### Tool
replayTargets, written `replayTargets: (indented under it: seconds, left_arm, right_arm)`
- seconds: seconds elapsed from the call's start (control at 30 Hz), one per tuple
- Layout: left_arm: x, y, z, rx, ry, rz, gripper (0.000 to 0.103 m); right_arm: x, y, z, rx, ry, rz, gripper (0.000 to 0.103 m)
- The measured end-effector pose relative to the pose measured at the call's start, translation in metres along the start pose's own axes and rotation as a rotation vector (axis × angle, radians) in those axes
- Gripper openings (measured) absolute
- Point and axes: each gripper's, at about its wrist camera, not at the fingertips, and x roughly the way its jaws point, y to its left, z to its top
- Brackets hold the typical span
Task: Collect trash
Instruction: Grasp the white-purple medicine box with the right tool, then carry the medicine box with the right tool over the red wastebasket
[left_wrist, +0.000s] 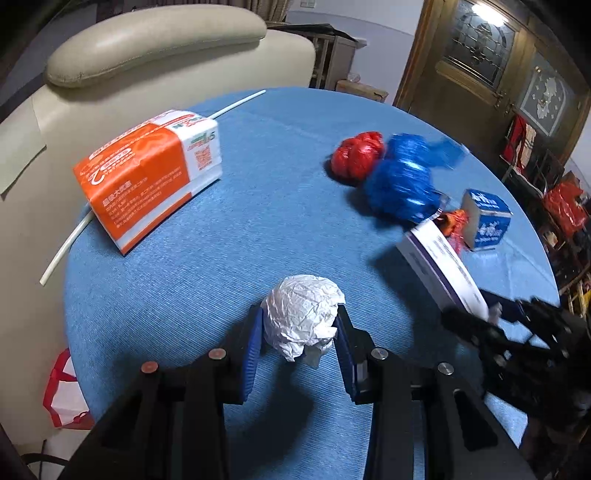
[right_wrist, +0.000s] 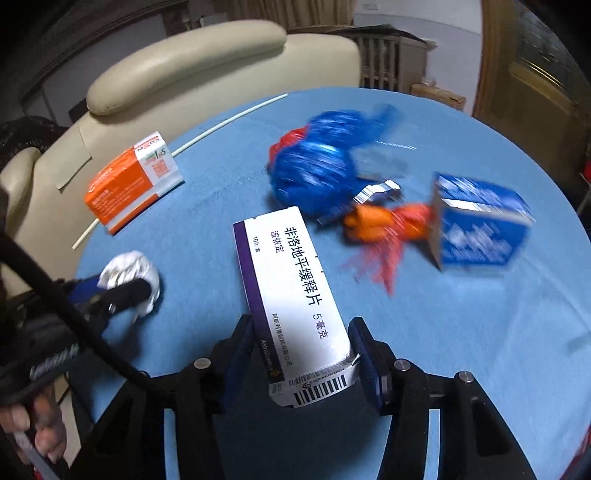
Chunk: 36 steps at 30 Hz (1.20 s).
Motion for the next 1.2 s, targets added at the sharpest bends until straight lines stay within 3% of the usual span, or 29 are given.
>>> replayTargets:
  seconds: [0.27,0.6,0.9,1.2]
  left_arm:
    - [-0.015,-0.046,-0.005,0.081,-0.016,-0.007,0.039]
    - [-0.017,-0.117,-0.014,0.206,-0.010,-0.050,0.039]
    - [-0.024,-0.169,-0.024,0.302,-0.006,-0.089,0.039]
    - [-0.030,-0.197,-0.024,0.350,-0.018,-0.100,0.039]
  right_arm:
    - [-0.046,-0.028,-0.044,0.090,-0.048,-0.042,0.055]
    - [-0.093,-0.091,-0.084,0.267,-0.087,-0.126,0.055]
    - [-0.117,-0.119,-0.104,0.336,-0.100,-0.197,0.055]
    - [-0.134,-0.140,-0.117,0.389,-0.119,-0.239,0.055]
